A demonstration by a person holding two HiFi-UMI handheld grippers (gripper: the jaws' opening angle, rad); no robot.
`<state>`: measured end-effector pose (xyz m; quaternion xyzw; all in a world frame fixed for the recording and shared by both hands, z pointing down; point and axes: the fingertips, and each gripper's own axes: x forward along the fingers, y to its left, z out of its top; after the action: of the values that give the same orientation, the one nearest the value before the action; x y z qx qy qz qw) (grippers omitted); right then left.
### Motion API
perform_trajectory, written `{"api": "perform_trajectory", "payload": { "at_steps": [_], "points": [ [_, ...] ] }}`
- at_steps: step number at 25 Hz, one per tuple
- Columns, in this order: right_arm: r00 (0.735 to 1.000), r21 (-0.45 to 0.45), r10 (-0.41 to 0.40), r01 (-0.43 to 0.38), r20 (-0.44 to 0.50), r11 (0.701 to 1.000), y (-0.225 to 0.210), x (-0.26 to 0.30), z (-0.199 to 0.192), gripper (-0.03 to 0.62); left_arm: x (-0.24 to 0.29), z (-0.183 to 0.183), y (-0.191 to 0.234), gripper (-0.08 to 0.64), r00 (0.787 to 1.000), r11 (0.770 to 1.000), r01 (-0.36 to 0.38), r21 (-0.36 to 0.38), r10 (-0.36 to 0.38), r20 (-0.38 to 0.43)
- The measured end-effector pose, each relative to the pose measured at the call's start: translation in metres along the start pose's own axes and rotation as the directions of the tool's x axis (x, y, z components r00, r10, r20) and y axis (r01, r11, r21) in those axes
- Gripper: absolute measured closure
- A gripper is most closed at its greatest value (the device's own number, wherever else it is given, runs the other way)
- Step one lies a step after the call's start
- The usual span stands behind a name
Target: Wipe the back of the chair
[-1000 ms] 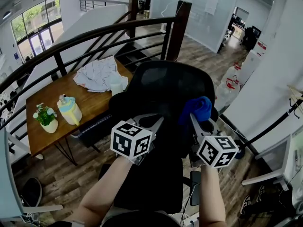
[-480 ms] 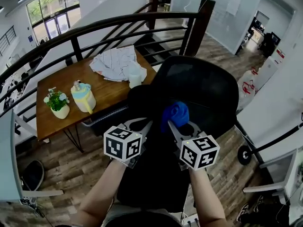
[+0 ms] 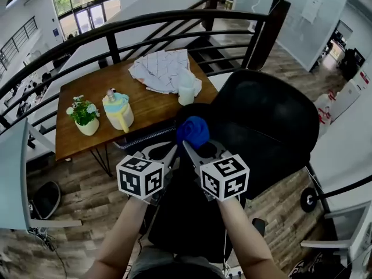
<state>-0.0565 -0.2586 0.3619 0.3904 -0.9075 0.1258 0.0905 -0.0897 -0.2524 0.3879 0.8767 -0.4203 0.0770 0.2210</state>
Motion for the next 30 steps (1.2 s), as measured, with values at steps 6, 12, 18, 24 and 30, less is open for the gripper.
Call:
{"api": "perform_trajectory", "payload": {
  "at_steps": [6, 12, 18, 24, 30],
  "points": [
    [1.0, 0.019, 0.02, -0.02, -0.023, 1.0, -0.011, 0.032, -0.006, 0.502, -0.005, -0.005, 0.021, 0.525, 0.999, 0.998, -0.05, -0.039, 0.05, 0.006],
    [0.999, 0.06, -0.001, 0.004, -0.053, 0.998, -0.027, 0.04, -0.015, 0.502, 0.005, -0.016, 0.021, 0.525, 0.999, 0.998, -0.043, -0.043, 0.042, -0.021],
    [0.995, 0.066, -0.065, 0.07, -0.08, 0.995, -0.054, 0.029, -0.03, 0.502, 0.02, -0.02, 0.008, 0.525, 0.999, 0.999, -0.018, -0.039, 0.016, -0.039],
    [0.99, 0.1, -0.112, 0.12, -0.083, 0.988, -0.077, 0.008, -0.042, 0.502, 0.04, -0.022, -0.011, 0.525, 0.998, 0.999, 0.024, -0.021, -0.025, -0.06],
    [0.986, 0.117, -0.149, 0.158, -0.079, 0.981, -0.096, -0.016, -0.047, 0.502, 0.059, -0.024, -0.034, 0.525, 0.995, 0.998, 0.066, -0.009, -0.067, -0.079]
  ]
}}
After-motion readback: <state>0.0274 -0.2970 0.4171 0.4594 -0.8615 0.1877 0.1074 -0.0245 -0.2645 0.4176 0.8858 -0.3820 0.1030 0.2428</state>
